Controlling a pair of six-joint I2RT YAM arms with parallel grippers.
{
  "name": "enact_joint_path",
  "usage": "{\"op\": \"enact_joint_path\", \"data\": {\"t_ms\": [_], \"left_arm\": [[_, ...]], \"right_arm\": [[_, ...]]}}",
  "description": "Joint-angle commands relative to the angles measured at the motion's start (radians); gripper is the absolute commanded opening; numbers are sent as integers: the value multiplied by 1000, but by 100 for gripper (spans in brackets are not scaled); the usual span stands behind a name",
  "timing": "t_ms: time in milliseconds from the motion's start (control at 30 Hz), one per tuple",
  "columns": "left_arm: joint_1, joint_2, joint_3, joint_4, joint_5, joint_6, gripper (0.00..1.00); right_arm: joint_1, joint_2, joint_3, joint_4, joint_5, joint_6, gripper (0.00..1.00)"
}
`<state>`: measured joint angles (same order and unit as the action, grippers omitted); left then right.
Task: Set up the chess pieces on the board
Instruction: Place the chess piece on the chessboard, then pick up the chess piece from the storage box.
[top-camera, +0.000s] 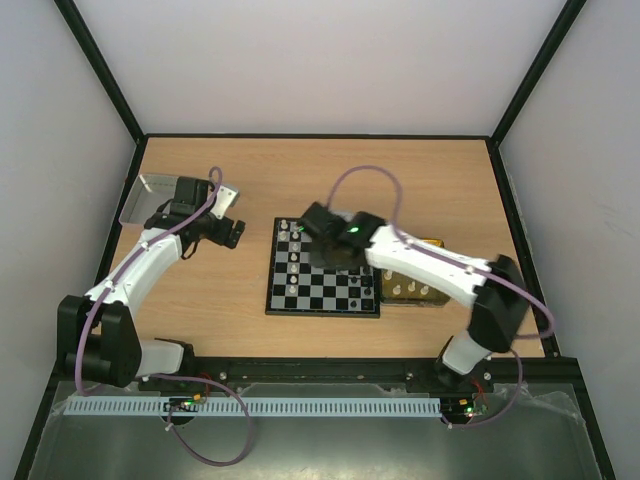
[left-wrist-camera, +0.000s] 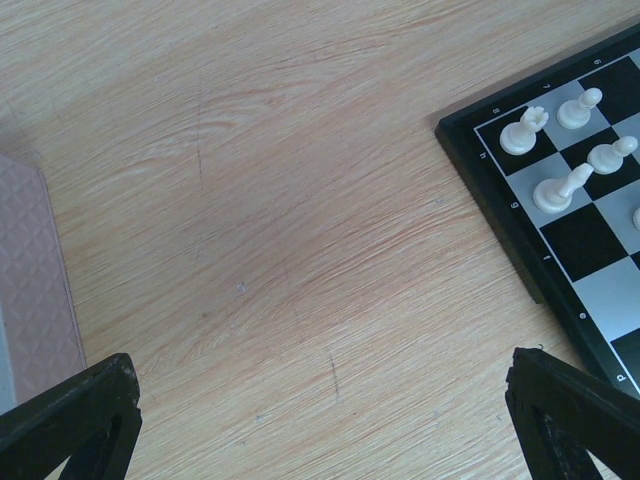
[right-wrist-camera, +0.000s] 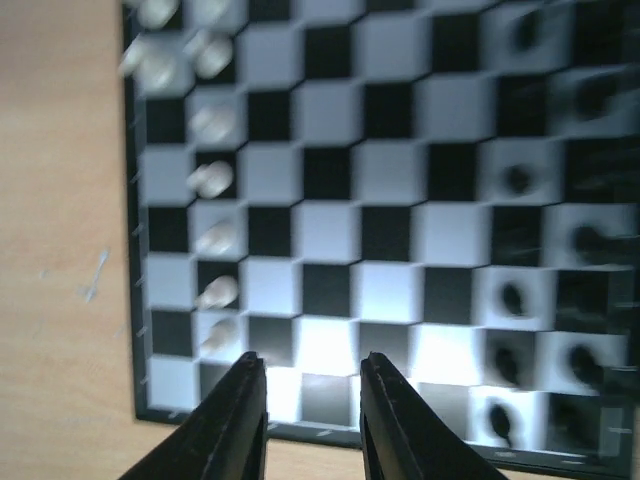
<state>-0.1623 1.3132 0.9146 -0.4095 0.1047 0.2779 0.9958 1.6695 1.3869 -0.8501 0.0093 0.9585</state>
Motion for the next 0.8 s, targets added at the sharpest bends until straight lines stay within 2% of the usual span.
{"op": "enact_joint_path", "data": {"t_ms": [0,100,400,767], "left_arm": [[7,-19,-12,-12,14,11,100],[10,-37,-16,-30,26,27,100],[2,-146,-62,-137,186,142,100],[-65,-183,-78,-272,318,319,99]], "right_arm": [[-146,-170,-128,-102,106,6,26],[-248,-240,-187,-123,123,-27,28],[-468,-355,-367,-80,68,-103,28],[-750,-382,-485,-53,-6,-189,28]]}}
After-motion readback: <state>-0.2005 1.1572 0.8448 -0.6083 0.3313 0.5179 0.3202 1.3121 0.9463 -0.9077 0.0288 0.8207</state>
